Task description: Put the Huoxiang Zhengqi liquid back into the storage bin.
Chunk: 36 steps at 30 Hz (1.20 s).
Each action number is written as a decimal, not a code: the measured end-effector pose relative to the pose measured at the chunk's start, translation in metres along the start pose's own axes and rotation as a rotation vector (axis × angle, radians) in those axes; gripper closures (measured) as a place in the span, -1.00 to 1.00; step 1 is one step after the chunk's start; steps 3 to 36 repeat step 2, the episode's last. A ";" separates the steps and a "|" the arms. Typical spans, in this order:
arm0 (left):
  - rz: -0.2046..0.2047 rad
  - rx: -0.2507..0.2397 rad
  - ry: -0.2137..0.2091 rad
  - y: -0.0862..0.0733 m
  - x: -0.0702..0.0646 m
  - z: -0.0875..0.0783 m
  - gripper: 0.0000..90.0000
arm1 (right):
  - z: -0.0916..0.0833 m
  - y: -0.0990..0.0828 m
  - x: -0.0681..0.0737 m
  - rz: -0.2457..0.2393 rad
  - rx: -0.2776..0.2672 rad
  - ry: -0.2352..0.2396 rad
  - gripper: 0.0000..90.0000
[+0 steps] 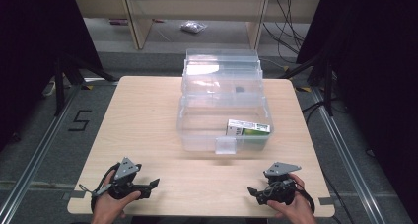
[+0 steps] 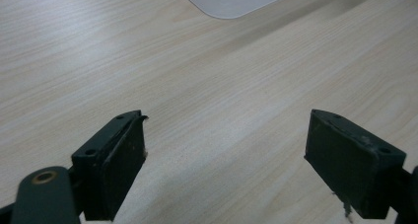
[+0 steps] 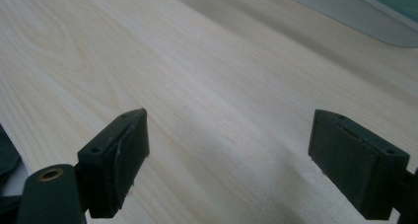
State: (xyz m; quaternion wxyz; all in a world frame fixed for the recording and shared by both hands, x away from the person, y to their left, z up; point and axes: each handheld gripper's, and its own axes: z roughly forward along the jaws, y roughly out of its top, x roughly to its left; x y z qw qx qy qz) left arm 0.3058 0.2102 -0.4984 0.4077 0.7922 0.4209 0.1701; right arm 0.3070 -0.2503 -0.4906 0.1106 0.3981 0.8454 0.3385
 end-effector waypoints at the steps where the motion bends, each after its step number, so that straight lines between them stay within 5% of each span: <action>1: -0.002 -0.001 0.000 0.000 0.000 0.000 -0.67 | 0.000 0.000 0.000 -0.002 0.003 0.000 -0.63; 36: -0.002 -0.001 0.000 0.000 0.000 0.000 -0.67 | 0.000 0.000 0.000 -0.001 0.014 0.003 -0.63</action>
